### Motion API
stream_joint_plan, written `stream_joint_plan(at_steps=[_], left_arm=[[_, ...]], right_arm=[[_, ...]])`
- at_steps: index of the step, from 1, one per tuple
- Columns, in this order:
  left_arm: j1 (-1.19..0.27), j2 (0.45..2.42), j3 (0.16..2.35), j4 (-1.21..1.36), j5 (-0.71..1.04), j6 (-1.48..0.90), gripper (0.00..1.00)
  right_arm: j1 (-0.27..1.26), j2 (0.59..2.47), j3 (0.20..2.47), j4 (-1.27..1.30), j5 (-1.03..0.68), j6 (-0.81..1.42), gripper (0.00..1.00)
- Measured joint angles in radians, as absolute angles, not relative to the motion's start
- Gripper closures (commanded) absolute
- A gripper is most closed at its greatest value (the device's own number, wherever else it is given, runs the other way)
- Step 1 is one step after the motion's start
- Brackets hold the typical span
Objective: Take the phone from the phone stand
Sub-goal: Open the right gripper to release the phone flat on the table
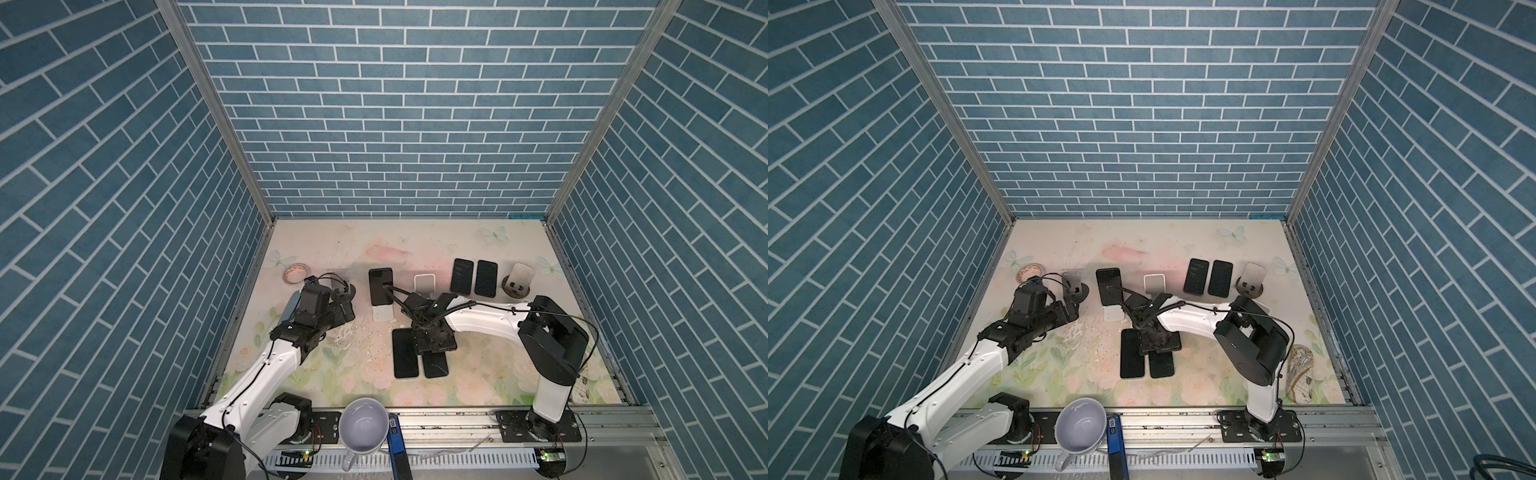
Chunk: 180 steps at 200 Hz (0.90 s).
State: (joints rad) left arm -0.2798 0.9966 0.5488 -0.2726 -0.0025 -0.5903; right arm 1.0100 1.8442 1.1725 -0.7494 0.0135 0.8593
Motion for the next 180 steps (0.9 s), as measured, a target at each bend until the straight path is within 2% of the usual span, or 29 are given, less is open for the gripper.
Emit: stream_joint_plan(at_steps=[91, 180], left_arm=[[-0.279, 0.997, 0.549, -0.273, -0.002, -0.590, 0.00], [-0.279, 0.997, 0.549, -0.274, -0.002, -0.590, 0.00]], right_arm=[[1.010, 1.844, 1.173, -0.748, 0.022, 0.859, 0.20], [1.010, 1.847, 1.183, -0.747, 0.046, 0.856, 0.17]])
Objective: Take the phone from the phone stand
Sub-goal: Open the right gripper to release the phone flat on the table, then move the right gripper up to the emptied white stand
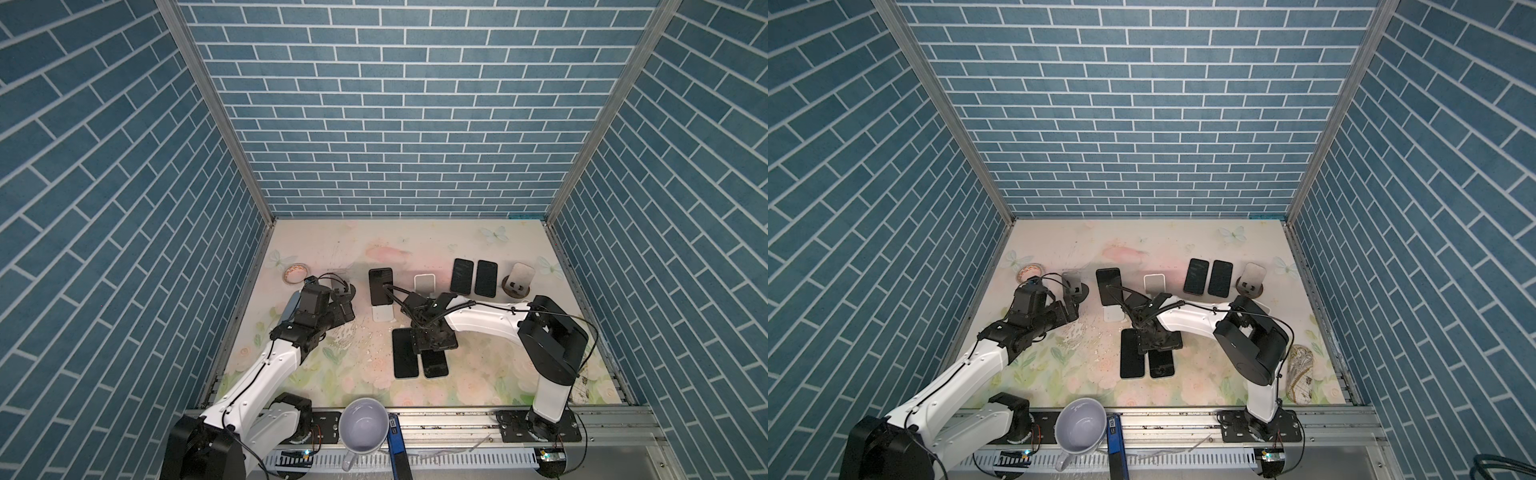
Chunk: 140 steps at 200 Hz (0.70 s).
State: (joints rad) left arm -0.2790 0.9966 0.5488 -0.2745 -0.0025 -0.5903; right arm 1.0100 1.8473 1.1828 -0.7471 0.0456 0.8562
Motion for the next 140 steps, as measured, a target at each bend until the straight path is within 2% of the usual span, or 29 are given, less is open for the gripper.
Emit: stream_joint_plan(at_steps=[140], left_arm=[[-0.279, 0.992, 0.549, -0.286, -0.007, -0.590, 0.00]], right_arm=[[1.001, 1.765, 1.360, -0.777, 0.224, 0.671, 0.14]])
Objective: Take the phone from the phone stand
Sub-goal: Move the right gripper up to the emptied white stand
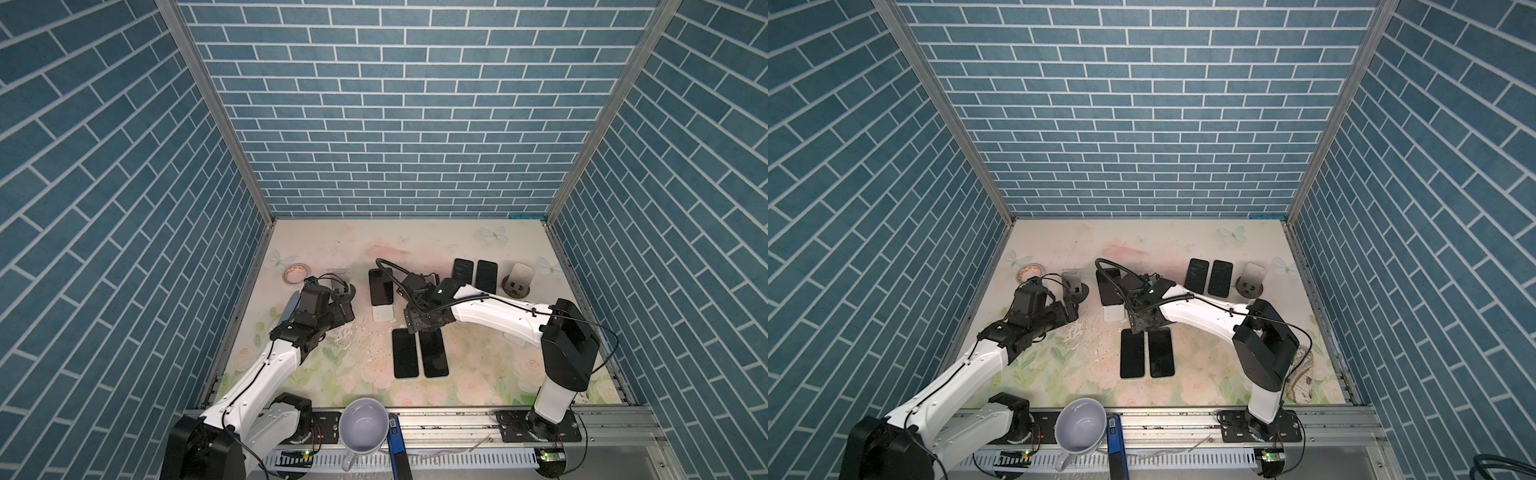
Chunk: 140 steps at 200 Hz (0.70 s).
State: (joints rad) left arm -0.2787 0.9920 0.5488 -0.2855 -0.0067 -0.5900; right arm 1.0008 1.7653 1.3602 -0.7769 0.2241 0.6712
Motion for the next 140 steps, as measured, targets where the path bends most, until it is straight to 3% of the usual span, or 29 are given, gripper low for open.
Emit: stream_joint_plan(at_steps=[140], left_arm=[[-0.263, 0.937, 0.549, -0.332, -0.025, -0.576, 0.00]], right_arm=[[0.834, 1.771, 1.465, -0.706, 0.253, 0.597, 0.11]])
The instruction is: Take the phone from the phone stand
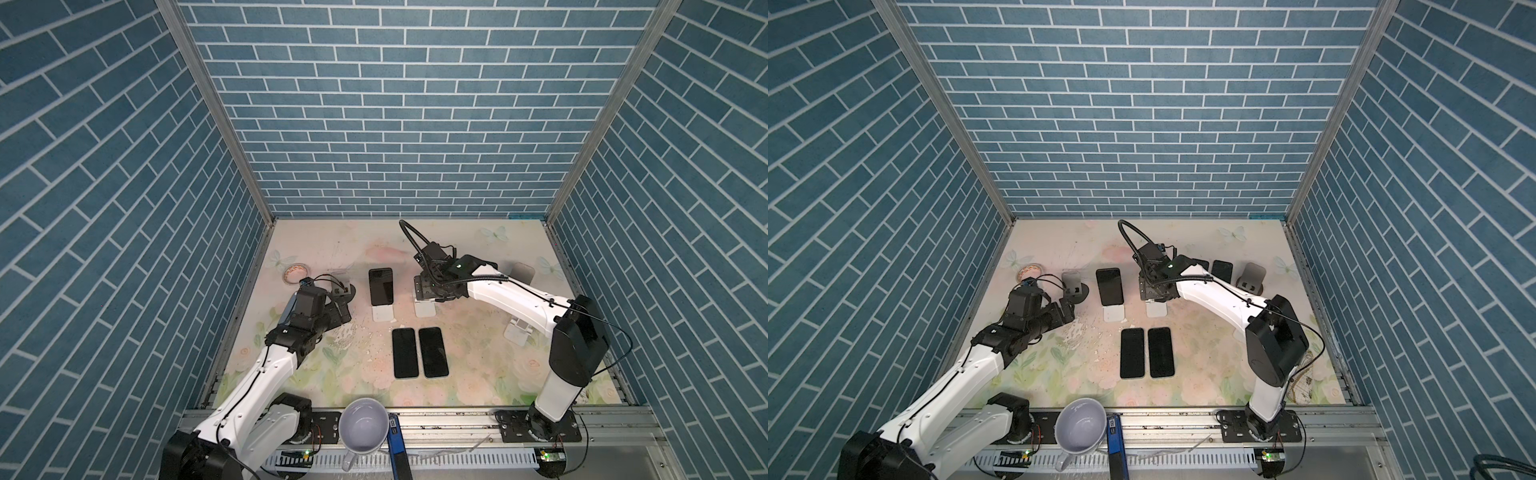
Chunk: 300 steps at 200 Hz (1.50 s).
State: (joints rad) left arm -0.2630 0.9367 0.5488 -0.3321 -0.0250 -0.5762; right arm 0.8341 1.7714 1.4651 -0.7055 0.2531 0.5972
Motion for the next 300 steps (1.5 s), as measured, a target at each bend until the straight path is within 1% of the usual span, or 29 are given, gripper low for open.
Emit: stream_joint_plan(at_steps=[61, 113, 173, 215, 234, 300], left_arm=[[-0.260, 0.934, 0.549, -0.342, -0.035, -0.571, 0.00], [-0.253, 0.920, 0.549, -0.348, -0.045, -0.567, 0.00], [-0.251, 0.911, 0.549, -0.371, -0.048, -0.567, 0.00], [-0.249, 0.900, 0.549, -0.375, -0.048, -0.567, 0.00], [-0.249, 0.896, 0.549, -0.378, -0.048, -0.567, 0.00], [-0.248, 0.884, 0.543, -0.386, -0.049, -0.567, 0.00]], right_arm=[[0.827, 1.887, 1.573, -0.665, 0.261, 0.578, 0.11], [0.823, 1.923, 1.578, -0.646, 0.289, 0.579, 0.12], [0.823, 1.948, 1.578, -0.627, 0.310, 0.579, 0.26], [0.823, 1.948, 1.578, -0.617, 0.314, 0.580, 0.42], [0.823, 1.948, 1.578, -0.613, 0.315, 0.579, 0.44], [0.804, 1.949, 1.583, -0.576, 0.312, 0.564, 0.44]])
